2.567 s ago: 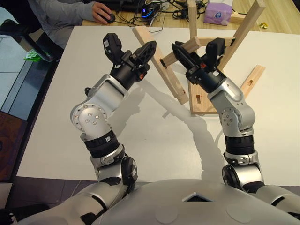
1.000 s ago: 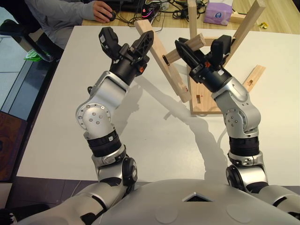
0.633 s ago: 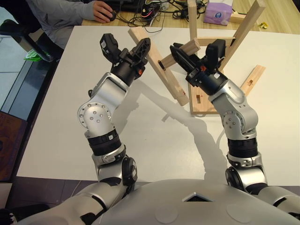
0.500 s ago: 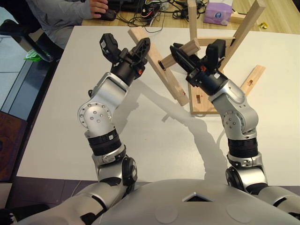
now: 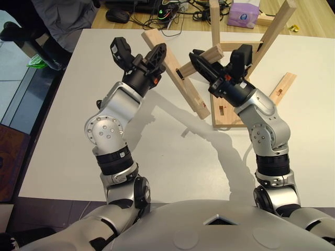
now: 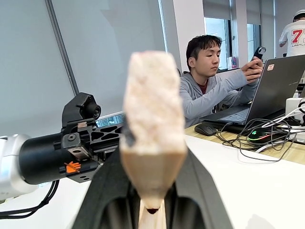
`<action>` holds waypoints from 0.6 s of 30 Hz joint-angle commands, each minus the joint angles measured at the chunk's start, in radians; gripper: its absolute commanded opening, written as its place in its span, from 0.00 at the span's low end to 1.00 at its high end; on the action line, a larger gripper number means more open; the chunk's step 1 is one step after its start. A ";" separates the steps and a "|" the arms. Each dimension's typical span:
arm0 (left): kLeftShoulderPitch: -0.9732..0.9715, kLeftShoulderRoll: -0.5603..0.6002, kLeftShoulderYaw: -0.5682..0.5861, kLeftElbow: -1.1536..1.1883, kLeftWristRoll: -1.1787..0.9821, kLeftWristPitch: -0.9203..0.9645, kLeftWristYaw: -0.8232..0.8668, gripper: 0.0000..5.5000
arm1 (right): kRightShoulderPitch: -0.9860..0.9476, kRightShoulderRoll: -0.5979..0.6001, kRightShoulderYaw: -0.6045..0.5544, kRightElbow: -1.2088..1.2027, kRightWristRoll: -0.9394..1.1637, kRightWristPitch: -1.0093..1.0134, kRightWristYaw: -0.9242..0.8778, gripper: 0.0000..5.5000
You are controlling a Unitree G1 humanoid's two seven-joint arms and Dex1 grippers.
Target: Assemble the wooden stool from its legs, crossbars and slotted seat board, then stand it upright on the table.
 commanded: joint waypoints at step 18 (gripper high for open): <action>-0.062 -0.051 0.029 -0.002 0.078 -0.259 0.047 0.19 | 0.168 -0.270 0.006 -0.130 0.041 0.096 0.218 0.35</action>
